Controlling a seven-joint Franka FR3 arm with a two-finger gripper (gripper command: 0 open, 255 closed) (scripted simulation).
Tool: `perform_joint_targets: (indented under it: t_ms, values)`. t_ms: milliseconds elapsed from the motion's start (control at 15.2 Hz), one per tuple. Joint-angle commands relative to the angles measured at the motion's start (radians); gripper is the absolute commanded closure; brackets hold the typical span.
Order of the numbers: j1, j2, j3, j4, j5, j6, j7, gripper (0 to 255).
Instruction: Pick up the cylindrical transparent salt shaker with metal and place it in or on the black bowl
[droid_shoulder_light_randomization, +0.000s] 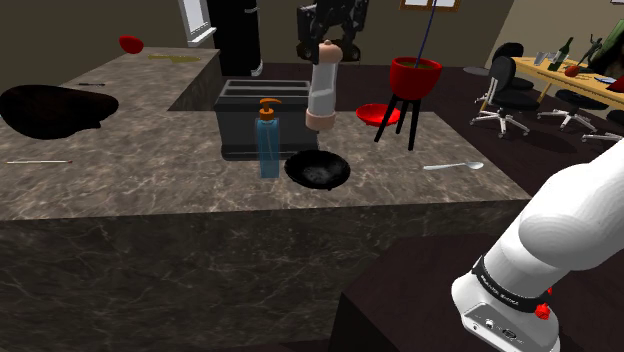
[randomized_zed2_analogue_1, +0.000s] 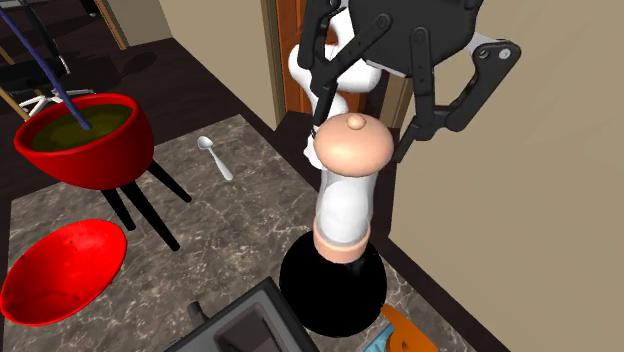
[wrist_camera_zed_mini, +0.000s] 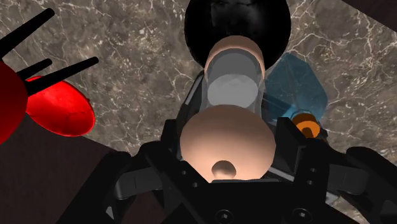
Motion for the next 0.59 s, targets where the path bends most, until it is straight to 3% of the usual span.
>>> perform_joint_targets:
  t_ms: [0, 528]
  values:
    - [0.002, -0.002, 0.002, -0.028, 0.0, 0.026, 0.007, 255]
    - [0.006, -0.021, 0.002, -0.153, 0.004, 0.132, 0.023, 255]
